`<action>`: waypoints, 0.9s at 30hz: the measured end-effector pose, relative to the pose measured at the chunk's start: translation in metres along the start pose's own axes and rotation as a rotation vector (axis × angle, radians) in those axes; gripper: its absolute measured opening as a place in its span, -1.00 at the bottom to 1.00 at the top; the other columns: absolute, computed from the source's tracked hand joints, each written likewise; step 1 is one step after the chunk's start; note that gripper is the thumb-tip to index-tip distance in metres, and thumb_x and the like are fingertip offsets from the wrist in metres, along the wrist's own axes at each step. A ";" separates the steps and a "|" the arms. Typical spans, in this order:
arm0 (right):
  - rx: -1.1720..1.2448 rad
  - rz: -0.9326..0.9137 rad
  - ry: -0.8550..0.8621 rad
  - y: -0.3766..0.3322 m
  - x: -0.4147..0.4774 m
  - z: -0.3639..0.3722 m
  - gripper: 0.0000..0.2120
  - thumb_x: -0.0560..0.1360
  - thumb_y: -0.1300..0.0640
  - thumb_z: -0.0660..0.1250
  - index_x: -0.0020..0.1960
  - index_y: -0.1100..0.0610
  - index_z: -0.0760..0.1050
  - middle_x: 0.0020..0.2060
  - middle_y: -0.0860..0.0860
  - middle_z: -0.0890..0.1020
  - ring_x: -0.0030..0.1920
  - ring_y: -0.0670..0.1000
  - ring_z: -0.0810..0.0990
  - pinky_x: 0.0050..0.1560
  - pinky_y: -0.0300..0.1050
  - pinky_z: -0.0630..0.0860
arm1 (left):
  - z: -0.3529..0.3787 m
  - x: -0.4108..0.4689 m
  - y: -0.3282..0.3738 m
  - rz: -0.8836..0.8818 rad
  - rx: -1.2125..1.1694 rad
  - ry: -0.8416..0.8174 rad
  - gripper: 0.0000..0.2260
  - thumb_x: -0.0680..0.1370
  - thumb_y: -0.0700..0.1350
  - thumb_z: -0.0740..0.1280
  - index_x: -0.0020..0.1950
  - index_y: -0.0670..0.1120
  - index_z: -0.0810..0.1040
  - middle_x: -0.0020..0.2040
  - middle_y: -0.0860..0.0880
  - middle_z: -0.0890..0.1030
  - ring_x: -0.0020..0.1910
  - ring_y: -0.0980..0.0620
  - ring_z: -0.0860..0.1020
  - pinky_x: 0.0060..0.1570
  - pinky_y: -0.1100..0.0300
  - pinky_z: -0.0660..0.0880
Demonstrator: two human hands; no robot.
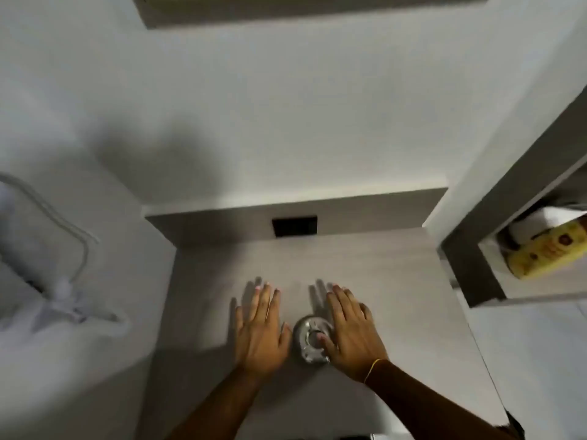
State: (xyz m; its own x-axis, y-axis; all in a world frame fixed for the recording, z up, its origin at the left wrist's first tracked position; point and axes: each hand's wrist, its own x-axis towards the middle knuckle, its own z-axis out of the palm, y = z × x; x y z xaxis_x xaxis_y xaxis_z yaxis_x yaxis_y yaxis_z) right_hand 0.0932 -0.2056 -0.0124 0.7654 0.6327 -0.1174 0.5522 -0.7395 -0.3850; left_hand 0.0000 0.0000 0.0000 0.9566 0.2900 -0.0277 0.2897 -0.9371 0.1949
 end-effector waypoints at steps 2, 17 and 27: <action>0.088 0.071 -0.049 0.014 -0.007 0.031 -0.11 0.60 -0.36 0.16 0.73 0.08 -0.02 0.75 0.04 0.03 0.72 0.13 0.06 0.60 0.26 0.27 | 0.042 -0.018 -0.002 -0.055 -0.069 -0.066 -0.36 0.55 0.04 0.23 0.62 -0.15 0.42 0.68 -0.19 0.35 0.67 -0.23 0.27 0.47 -0.47 0.32; 0.046 -0.027 -0.141 -0.006 0.000 0.055 -0.09 0.41 -0.31 0.35 0.63 0.09 0.22 0.62 0.13 0.30 0.57 0.23 0.30 0.34 0.19 0.42 | 0.114 -0.068 -0.006 -0.117 -0.027 -0.128 -0.34 0.61 0.14 0.19 0.68 -0.11 0.33 0.72 -0.20 0.25 0.70 -0.25 0.19 0.51 -0.45 0.20; -0.203 -0.184 -0.425 -0.018 0.044 0.037 0.01 0.19 -0.08 0.62 0.54 0.11 0.27 0.46 0.21 0.34 0.35 0.28 0.42 0.24 0.18 0.54 | 0.114 -0.069 -0.003 -0.145 -0.016 -0.130 -0.33 0.62 0.12 0.21 0.71 -0.09 0.27 0.75 -0.18 0.18 0.71 -0.23 0.16 0.53 -0.48 0.19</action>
State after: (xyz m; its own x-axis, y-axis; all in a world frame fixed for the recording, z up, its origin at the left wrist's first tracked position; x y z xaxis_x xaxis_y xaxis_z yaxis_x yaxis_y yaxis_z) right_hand 0.1050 -0.1559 -0.0442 0.4705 0.7631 -0.4430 0.7507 -0.6101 -0.2536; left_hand -0.0633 -0.0394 -0.1102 0.9011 0.3932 -0.1829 0.4253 -0.8837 0.1955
